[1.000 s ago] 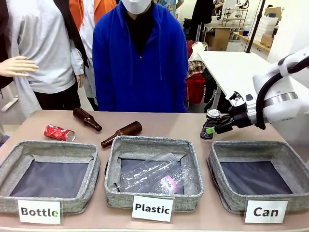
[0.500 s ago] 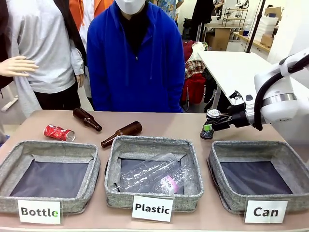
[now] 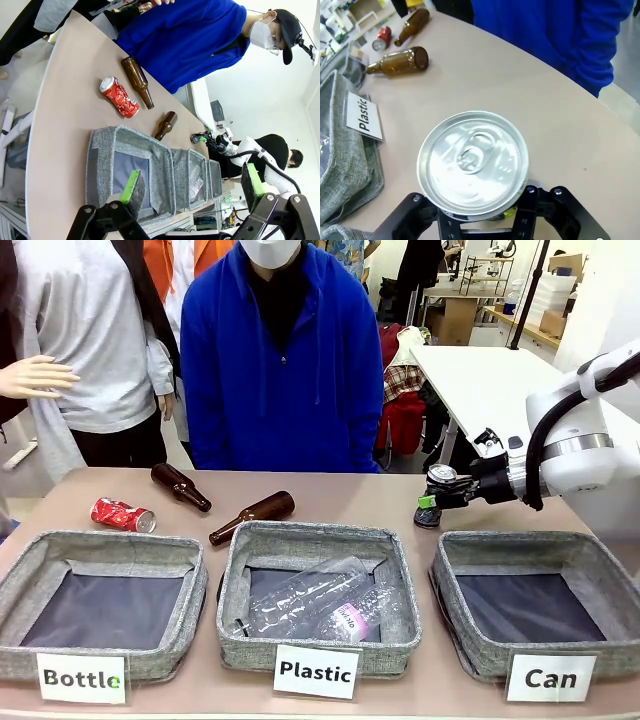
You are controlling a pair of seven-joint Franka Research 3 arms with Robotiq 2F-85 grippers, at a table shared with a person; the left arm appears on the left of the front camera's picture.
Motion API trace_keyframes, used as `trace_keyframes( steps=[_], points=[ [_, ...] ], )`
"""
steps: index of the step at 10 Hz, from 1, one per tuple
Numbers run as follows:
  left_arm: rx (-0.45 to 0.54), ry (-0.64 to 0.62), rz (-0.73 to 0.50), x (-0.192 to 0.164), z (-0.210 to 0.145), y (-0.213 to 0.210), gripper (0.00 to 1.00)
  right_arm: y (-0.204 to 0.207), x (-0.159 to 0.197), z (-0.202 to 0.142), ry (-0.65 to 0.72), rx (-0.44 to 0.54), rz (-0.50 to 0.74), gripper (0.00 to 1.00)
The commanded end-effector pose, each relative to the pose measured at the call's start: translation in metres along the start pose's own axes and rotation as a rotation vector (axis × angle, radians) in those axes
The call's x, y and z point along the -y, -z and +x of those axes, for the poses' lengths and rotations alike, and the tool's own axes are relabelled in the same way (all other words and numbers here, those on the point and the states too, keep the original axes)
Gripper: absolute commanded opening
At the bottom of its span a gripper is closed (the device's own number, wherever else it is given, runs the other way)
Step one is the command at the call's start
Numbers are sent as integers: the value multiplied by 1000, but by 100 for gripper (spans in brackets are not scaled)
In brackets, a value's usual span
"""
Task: Sort the can waste into the basket.
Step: Pick up the can waste from the table and place it in the right Fabric basket.
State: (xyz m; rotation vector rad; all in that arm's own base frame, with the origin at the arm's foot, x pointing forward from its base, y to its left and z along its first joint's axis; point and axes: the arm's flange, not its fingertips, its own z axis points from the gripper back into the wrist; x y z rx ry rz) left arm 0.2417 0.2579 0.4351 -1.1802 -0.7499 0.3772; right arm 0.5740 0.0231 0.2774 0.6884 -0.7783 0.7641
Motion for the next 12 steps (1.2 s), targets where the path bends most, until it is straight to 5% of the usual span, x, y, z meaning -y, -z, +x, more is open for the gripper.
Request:
trace_keyframes(
  steps=[1,6,8,9,12],
  points=[
    [14,21,-24,1,1,-1,100,6,2,6,-8,15,-2,3],
    [14,21,-24,1,1,-1,100,-4,-3,13,-12,14,14,0],
    [14,21,-24,1,1,-1,100,-55,-37,40,-119,21,44,0],
    [14,21,-24,1,1,-1,100,-91,-68,54,-180,-49,119,0],
    [14,21,-24,1,1,-1,100,-194,-164,51,-231,-478,354,0]
  ],
)
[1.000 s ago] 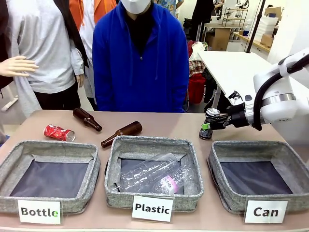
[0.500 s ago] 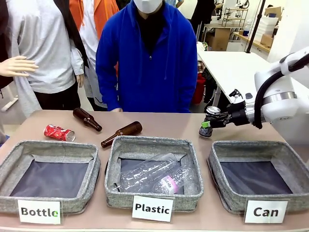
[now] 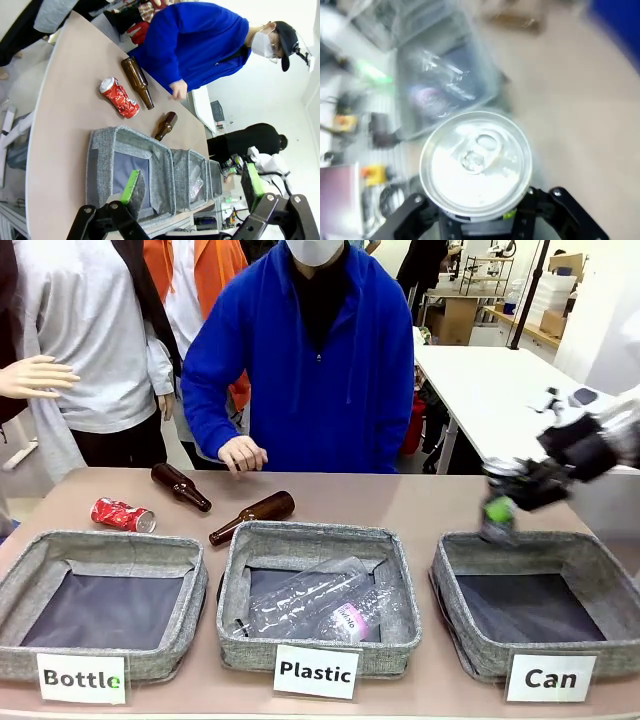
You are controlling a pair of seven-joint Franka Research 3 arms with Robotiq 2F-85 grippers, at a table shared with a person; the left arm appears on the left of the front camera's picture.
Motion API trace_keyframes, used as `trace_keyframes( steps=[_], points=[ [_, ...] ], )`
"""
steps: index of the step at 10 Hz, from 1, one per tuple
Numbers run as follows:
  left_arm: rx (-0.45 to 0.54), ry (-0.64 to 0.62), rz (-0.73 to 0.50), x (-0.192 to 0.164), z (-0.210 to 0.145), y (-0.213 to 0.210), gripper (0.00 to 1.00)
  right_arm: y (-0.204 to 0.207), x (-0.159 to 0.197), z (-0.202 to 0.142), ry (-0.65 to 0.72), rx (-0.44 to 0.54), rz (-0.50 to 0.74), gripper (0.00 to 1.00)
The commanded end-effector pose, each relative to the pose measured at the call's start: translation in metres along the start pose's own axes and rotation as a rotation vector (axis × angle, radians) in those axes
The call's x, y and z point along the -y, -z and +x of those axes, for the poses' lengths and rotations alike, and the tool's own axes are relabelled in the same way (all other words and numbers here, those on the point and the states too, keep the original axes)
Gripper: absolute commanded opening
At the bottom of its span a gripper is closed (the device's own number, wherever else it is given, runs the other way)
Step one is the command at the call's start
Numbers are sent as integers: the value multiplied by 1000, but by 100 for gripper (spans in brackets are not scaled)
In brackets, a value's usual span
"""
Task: Sort the can waste into the basket.
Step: Pick up the can waste from the table and place it in the right Fabric basket.
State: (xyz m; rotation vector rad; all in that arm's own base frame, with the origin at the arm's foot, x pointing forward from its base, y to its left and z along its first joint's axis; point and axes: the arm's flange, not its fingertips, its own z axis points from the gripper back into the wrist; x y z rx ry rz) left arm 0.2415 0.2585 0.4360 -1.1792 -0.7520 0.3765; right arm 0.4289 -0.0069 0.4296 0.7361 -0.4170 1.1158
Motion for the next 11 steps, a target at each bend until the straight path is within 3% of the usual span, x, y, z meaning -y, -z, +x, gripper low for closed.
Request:
trace_keyframes(
  steps=[1,4,6,11],
  points=[
    [13,19,-24,0,1,0,100,-39,-61,-12,-62,-228,46,0],
    [13,19,-24,0,1,0,100,-28,-79,-40,-31,-485,-118,0],
    [13,19,-24,0,1,0,100,-20,-78,-35,-14,-529,-236,0],
    [13,19,-24,0,1,0,100,-17,-75,-27,-62,-560,-207,0]
  ],
)
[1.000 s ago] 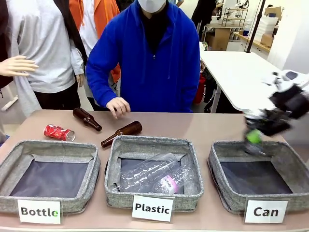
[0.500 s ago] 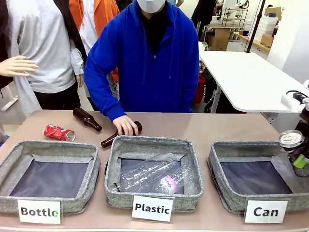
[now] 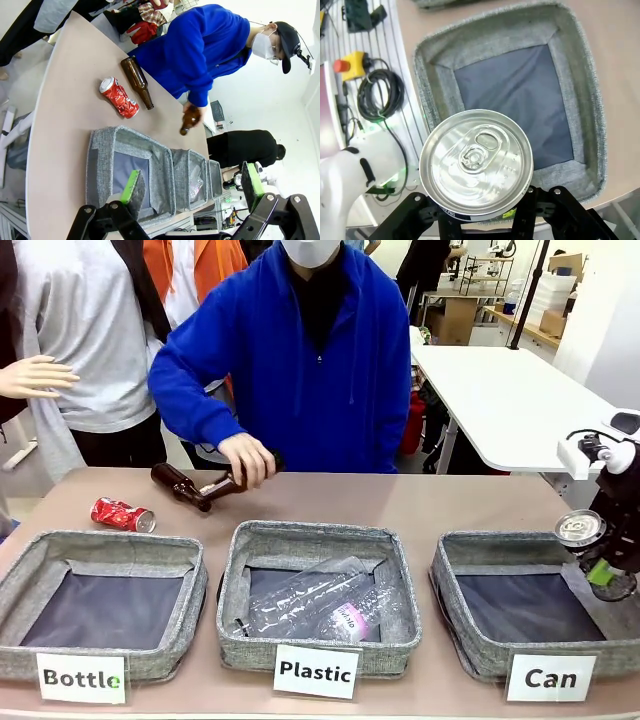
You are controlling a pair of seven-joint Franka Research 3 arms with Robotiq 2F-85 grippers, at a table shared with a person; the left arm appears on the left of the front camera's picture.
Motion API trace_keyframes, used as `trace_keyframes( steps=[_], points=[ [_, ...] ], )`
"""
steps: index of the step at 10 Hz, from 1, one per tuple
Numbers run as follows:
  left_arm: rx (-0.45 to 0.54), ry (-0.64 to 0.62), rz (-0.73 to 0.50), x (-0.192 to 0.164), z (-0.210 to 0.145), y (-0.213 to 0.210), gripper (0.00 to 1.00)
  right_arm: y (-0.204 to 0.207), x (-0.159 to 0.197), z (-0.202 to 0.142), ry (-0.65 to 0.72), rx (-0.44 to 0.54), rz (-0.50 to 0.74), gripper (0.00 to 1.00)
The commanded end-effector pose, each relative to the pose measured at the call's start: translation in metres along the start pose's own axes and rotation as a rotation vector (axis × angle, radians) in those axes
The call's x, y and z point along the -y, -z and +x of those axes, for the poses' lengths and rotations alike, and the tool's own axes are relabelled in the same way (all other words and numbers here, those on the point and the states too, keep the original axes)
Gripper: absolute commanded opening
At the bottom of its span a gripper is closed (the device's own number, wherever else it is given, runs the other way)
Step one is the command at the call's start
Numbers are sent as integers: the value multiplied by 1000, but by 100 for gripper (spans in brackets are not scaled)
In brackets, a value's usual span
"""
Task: Sort the can waste into the basket.
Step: Pick up the can waste from the table and place it in the right Fabric basket.
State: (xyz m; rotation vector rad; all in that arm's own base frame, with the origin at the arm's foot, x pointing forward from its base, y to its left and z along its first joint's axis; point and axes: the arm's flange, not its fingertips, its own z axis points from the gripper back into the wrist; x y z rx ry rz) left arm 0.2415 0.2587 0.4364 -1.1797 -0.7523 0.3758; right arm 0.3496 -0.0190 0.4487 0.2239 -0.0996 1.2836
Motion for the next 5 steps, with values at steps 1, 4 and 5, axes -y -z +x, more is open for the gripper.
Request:
trace_keyframes(
  steps=[1,4,5],
  points=[
    [13,19,-23,0,0,0,100,0,3,3,29,-26,4,0],
    [13,19,-23,0,0,0,100,1,5,10,16,-24,20,100],
    [13,19,-23,0,0,0,100,3,5,10,18,-16,24,100]
  ],
)
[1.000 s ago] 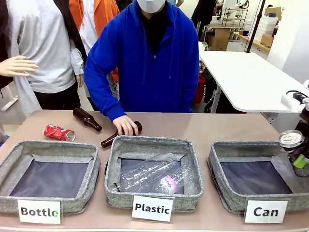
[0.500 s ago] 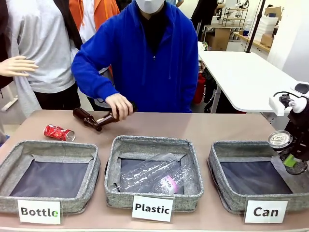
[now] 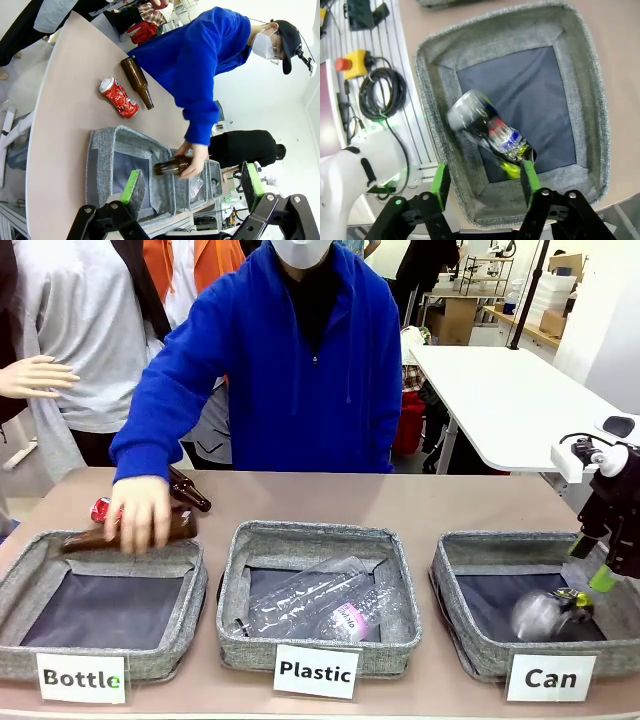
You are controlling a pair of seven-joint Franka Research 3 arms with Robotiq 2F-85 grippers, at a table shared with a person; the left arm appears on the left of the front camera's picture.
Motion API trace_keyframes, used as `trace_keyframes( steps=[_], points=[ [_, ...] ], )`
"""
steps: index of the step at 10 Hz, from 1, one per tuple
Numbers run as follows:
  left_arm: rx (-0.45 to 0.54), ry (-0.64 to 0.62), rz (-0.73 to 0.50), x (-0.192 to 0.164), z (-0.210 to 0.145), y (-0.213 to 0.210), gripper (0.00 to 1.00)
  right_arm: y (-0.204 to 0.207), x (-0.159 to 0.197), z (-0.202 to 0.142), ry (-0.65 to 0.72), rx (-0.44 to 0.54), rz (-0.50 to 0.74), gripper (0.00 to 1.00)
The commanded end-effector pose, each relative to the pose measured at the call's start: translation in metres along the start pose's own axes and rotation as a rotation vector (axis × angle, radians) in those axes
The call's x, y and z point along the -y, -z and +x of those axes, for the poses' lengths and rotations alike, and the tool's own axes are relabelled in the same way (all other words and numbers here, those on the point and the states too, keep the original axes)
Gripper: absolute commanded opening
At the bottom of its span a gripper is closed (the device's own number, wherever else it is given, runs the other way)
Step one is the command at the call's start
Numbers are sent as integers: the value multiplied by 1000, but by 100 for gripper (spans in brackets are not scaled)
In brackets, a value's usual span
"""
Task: Sort the can waste into the basket.
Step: Pick up the can waste from the table and place it in the right Fabric basket.
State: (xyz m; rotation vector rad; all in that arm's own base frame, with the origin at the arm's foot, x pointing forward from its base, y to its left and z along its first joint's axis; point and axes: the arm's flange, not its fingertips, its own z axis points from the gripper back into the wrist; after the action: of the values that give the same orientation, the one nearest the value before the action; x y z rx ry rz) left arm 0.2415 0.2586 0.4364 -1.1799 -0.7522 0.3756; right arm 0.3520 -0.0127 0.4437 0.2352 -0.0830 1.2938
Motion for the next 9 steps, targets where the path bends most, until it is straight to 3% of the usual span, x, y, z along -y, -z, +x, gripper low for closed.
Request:
trace_keyframes(
  steps=[1,2,4,6,9],
  points=[
    [13,19,-23,0,0,0,100,-3,4,3,28,-6,11,100],
    [0,0,0,0,0,0,100,-2,5,2,42,1,14,100],
    [145,136,37,38,15,-93,100,-3,11,3,45,23,18,100],
    [188,201,72,49,12,-147,100,-1,18,5,72,68,38,100],
    [182,169,65,48,7,-146,100,-5,22,-1,139,179,81,100]
  ],
)
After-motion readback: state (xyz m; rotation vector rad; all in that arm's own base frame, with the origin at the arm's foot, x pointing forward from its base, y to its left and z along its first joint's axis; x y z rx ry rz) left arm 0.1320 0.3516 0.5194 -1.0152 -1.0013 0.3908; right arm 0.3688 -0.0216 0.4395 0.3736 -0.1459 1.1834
